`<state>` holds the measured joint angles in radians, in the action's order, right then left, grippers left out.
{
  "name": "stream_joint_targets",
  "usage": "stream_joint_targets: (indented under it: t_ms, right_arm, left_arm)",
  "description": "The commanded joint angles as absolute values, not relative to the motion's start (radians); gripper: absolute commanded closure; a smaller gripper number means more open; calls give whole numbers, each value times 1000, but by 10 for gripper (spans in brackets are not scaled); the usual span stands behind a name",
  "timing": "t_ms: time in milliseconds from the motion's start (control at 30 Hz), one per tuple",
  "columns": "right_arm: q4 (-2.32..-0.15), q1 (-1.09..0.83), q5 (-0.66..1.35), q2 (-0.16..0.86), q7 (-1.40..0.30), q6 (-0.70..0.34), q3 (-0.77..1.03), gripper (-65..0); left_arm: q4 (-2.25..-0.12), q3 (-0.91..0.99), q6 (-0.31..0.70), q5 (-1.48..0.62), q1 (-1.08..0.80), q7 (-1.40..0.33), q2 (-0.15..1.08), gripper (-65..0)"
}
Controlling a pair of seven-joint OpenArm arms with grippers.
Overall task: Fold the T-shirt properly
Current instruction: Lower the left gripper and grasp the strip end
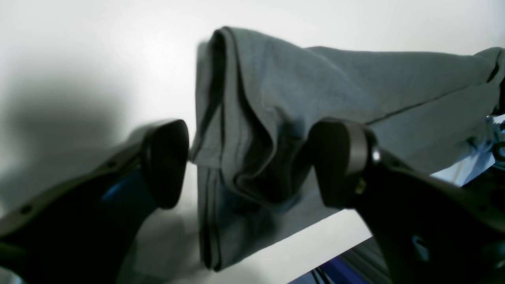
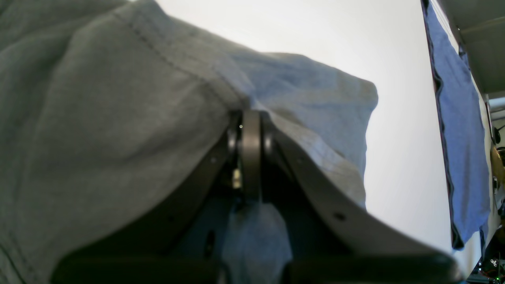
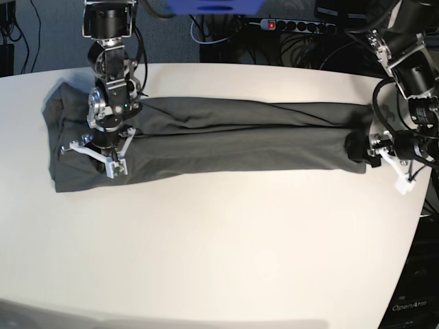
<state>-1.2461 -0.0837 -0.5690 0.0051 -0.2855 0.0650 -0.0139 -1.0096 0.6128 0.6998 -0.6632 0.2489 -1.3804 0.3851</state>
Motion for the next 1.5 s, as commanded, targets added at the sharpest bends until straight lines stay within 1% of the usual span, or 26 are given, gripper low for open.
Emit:
stream_joint_targets:
  t_ms: [0, 800, 1100, 1267, 1367, 1467]
  right_arm:
    - [-1191, -122, -556, -1, -421, -42, -18, -1]
    - [-1191, -124, -556, -1, -421, -42, -18, -1]
    - [-1191, -124, -556, -1, -421, -42, -18, -1]
    - [-1191, -124, -556, -1, -421, -42, -18, -1]
    - [-1191, -124, -556, -1, -421, -42, -18, -1]
    - [-1191, -124, -556, -1, -421, -42, -18, -1]
  left_arm:
    - [-1017, 611, 698, -654, 259, -1396, 387, -483]
    - [-1015, 607, 698, -651, 257, -1396, 394, -483]
    - [-1015, 433, 698, -653, 259, -1396, 487, -483]
    - [-1015, 407, 698, -653, 259, -1396, 484, -483]
    - [-1013, 354, 698, -653, 259, -1396, 479, -483]
    - [-980, 340, 698, -653, 259, -1396, 449, -483]
